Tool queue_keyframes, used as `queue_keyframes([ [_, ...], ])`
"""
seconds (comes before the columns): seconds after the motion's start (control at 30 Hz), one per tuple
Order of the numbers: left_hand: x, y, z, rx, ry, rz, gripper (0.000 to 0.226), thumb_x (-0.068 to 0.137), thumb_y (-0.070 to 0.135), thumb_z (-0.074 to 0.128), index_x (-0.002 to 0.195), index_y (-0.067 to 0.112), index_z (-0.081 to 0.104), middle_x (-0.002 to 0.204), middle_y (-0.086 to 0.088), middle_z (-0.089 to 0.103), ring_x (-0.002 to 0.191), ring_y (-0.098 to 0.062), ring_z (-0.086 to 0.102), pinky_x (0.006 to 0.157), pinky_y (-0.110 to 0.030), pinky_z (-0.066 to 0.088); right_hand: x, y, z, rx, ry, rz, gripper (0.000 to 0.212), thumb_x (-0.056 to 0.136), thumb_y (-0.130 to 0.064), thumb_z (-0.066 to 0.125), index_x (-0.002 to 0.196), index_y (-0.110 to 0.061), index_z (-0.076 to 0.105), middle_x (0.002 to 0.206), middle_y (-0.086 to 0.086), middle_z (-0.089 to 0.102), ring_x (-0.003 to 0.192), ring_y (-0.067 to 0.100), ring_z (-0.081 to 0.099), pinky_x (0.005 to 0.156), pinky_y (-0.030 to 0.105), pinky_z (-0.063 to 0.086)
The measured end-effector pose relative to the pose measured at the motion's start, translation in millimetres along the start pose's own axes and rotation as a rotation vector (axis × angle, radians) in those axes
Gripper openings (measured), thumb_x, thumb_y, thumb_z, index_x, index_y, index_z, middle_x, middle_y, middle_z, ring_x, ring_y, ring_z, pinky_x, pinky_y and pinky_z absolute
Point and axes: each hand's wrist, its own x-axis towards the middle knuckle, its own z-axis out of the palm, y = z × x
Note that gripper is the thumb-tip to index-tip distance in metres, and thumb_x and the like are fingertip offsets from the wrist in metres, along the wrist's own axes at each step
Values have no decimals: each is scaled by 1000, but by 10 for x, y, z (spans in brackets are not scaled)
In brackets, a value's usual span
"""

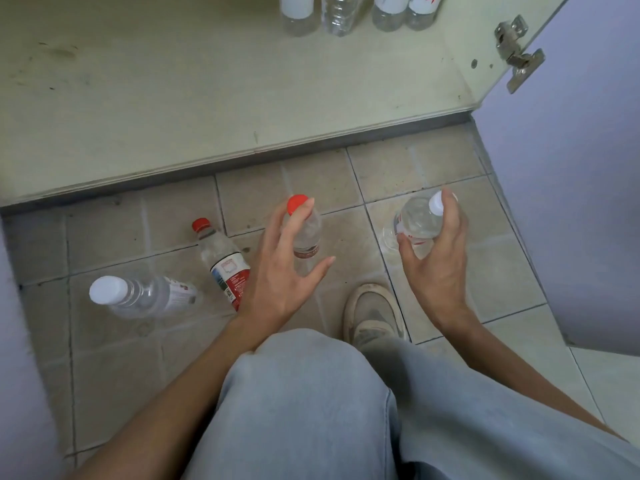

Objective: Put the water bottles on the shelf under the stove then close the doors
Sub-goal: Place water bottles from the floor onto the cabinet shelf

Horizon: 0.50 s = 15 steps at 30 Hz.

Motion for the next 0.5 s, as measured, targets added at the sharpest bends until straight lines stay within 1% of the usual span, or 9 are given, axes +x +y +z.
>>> queue_keyframes([
  [0.07,51,-10,89,-23,61,4,99,90,33,92,163,43,26,168,-15,39,156,-32,43,121,-57,47,10,55,62,8,48,-24,89,98,-25,82,164,-19,23,155,19,42,138,26,48,104,25,45],
  [0.13,90,-22,152,-37,113,0,101,88,29,94,159,48,25,164,-17,44,152,-33,47,119,-57,49,40,86,124,30,72,-29,94,94,-21,86,163,-18,23,155,19,42,140,28,47,110,27,46],
  [0.2,118,-53,201,-38,157,17,103,86,24,96,157,50,25,159,-18,48,147,-34,51,116,-56,51,69,102,175,43,85,-46,96,91,-16,88,162,-17,23,156,20,42,143,28,44,117,15,35],
  [0.23,134,-71,220,-40,171,21,104,86,21,97,156,50,26,156,-18,50,145,-34,53,115,-55,52,79,110,194,43,89,-57,97,90,-14,89,161,-16,23,155,21,42,143,27,43,117,9,29],
  [0.3,175,-86,232,-46,188,2,107,84,15,98,154,52,26,153,-15,52,142,-27,54,115,-50,53,95,118,222,44,99,-74,97,89,-12,89,160,-16,23,154,22,43,142,28,44,115,5,26],
  [0.37,230,-92,220,-64,197,-39,110,82,9,98,151,56,26,150,-7,53,137,-14,51,117,-39,52,115,123,238,38,104,-86,97,89,-12,89,159,-17,23,152,23,45,140,29,45,116,5,26],
  [0.43,295,-92,192,-100,181,-69,110,81,5,97,148,60,28,145,6,49,132,0,46,116,-18,44,131,131,241,27,102,-91,96,89,-12,89,158,-18,23,150,24,46,137,30,47,115,8,30],
  [0.47,329,-89,177,-115,172,-62,109,81,3,96,148,59,31,144,9,47,130,6,45,114,-10,39,135,133,245,21,105,-91,96,89,-12,89,158,-19,23,149,25,47,135,30,48,115,14,36],
  [0.5,364,-91,166,-121,164,-46,108,80,1,96,151,53,34,144,10,46,129,13,45,112,-6,35,140,130,250,13,108,-91,96,88,-11,89,158,-20,23,147,25,47,133,29,49,113,25,44],
])
